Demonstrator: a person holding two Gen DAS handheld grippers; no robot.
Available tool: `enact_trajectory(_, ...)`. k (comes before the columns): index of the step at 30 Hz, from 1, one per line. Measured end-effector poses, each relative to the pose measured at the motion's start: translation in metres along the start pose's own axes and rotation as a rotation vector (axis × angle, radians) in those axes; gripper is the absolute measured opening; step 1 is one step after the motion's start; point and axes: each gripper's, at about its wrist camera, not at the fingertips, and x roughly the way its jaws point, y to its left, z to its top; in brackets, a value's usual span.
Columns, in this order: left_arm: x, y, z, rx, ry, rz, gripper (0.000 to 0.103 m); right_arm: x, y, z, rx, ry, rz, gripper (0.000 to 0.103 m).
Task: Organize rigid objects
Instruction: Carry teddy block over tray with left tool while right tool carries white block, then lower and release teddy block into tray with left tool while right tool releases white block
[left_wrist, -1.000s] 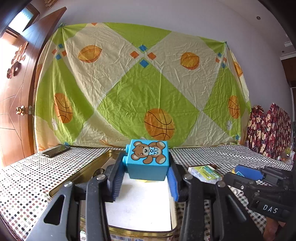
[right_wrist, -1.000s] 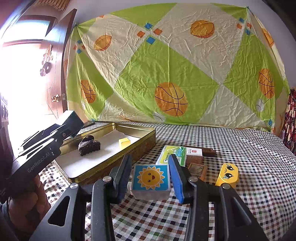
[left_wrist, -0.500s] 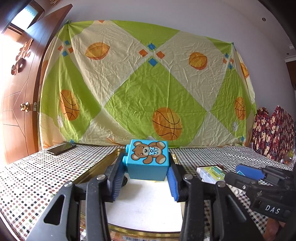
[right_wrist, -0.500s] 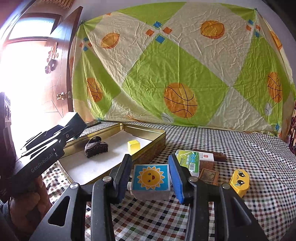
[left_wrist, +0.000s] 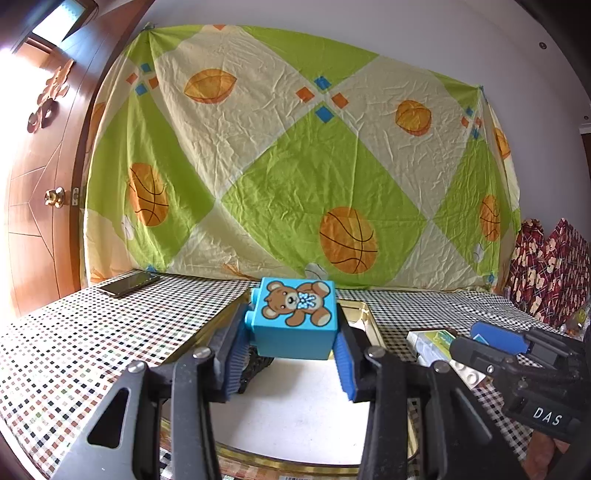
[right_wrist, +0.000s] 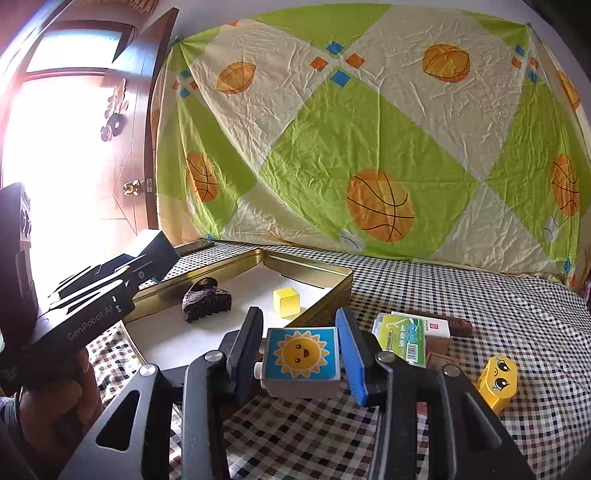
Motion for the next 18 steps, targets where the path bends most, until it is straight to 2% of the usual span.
enact_trajectory(10, 0.02, 0.006, 0.005, 0.006, 0.089, -0.007, 0.041, 0.017, 0.018, 0.025, -0.039, -0.005, 0.043, 0.044)
enact_trajectory(18, 0.039, 0.014, 0.014, -0.011, 0.176, -0.027, 0.041, 0.042, 0.018, 0.04, 0.002, 0.027, 0.09, 0.044)
